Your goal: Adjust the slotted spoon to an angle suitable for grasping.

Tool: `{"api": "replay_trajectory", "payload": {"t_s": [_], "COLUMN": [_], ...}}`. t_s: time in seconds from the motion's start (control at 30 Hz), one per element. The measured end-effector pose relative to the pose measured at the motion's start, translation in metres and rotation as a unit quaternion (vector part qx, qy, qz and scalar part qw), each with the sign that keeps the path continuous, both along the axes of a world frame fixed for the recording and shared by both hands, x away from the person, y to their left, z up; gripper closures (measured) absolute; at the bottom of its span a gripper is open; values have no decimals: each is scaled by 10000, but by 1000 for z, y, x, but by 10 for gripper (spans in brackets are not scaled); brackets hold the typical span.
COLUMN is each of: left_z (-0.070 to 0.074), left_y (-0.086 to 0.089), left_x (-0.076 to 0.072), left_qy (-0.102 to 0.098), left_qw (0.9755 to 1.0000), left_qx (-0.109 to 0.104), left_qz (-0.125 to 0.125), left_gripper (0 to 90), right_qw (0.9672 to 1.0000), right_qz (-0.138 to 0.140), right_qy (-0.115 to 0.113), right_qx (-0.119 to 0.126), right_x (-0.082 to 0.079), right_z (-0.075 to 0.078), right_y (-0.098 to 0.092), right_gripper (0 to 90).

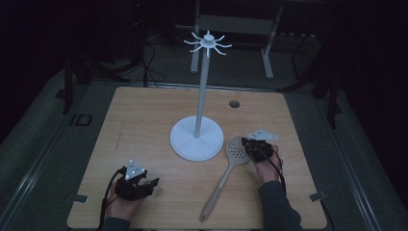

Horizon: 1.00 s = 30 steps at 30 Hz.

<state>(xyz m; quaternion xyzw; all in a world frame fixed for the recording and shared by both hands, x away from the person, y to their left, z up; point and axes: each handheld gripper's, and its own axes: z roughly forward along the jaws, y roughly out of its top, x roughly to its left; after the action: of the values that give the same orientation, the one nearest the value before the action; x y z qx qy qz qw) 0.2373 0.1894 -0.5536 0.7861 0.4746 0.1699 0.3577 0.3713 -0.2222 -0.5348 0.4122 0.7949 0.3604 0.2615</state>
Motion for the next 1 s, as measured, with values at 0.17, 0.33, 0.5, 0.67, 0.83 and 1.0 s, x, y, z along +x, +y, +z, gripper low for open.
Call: {"api": "replay_trajectory", "payload": {"t_s": [0.17,0.33,0.5,0.67,0.83,1.0], "left_z": [0,0,0,0,0,0], "left_y": [0,0,0,0,0,0], "left_x": [0,0,0,0,0,0], "left_qy": [-8,10,14,12,20,20], "left_qw": [10000,10000,10000,10000,10000,10000], "left_qx": [5,22,21,16,8,15], "left_qz": [-3,-12,-11,3,5,-6], "left_gripper": [433,433,433,432,432,432], "right_qw": [9999,9998,9996,9994,9992,9991], "right_qz": [-51,-100,-143,-199,-254,-294], "right_qy": [87,143,129,158,188,207], "right_qx": [-96,-108,-183,-223,-238,-240], "right_x": [5,5,5,4,0,-6], "right_z": [-6,-5,-7,-9,-11,-11], "right_y": [-1,-5,-6,-8,-13,-19], "right_gripper": [900,897,898,898,897,895]}}
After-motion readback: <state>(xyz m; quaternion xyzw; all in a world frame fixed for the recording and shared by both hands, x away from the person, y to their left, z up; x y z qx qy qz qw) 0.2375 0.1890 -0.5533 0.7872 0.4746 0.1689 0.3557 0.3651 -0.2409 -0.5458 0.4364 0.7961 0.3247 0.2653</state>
